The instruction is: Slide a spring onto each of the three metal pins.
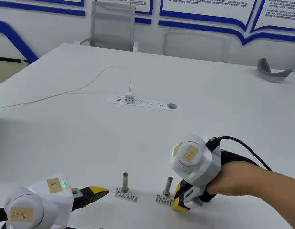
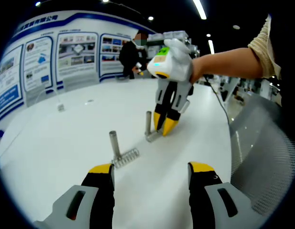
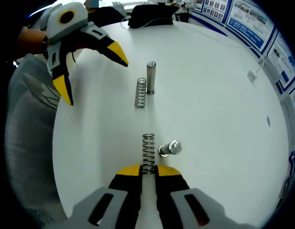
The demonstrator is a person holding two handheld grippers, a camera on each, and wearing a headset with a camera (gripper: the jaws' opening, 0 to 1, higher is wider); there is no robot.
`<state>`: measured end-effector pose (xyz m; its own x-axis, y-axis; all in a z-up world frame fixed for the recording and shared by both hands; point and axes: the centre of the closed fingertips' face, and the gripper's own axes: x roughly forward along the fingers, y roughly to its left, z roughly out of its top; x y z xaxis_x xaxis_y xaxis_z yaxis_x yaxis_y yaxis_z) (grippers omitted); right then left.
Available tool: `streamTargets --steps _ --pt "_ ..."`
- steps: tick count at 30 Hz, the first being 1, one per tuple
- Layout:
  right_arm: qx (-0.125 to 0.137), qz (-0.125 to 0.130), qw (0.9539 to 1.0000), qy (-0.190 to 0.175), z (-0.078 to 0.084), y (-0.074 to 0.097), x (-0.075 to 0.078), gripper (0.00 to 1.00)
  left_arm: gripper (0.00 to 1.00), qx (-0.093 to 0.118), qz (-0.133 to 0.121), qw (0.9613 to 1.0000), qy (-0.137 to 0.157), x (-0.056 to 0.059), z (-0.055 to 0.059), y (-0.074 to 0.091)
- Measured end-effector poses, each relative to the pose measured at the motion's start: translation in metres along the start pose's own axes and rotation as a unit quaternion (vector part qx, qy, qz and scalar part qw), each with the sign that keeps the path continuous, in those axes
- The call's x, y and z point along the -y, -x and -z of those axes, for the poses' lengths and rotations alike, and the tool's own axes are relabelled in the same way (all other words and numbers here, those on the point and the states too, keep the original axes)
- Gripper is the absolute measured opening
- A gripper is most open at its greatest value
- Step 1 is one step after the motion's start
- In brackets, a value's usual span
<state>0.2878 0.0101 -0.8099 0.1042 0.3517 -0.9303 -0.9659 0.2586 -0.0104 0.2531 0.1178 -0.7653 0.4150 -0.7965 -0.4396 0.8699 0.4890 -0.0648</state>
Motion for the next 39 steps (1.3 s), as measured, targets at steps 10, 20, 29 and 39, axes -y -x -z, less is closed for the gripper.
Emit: streamTargets --steps 10,20,29,39 --pt "-0.003 -0.002 1.0000 -0.001 0.002 0.001 -0.005 0.12 0.62 -0.003 0.008 1.0000 -0.003 0.005 0.001 -0.004" --pt "-0.006 -0.003 0.9998 0.016 0.000 0.011 -0.015 0.12 0.58 -0.004 0.021 0.9997 -0.008 0.012 -0.001 -0.007" --pt "-0.006 -0.006 0.9994 0.033 -0.005 0.019 -0.028 0.12 0.49 -0.002 0.042 0.9989 -0.018 0.022 -0.009 -0.015" --pt "-0.001 -0.010 0.9989 0.045 -0.012 0.024 -0.036 0.12 0.43 0.001 0.057 0.9979 -0.029 0.026 -0.018 -0.024"
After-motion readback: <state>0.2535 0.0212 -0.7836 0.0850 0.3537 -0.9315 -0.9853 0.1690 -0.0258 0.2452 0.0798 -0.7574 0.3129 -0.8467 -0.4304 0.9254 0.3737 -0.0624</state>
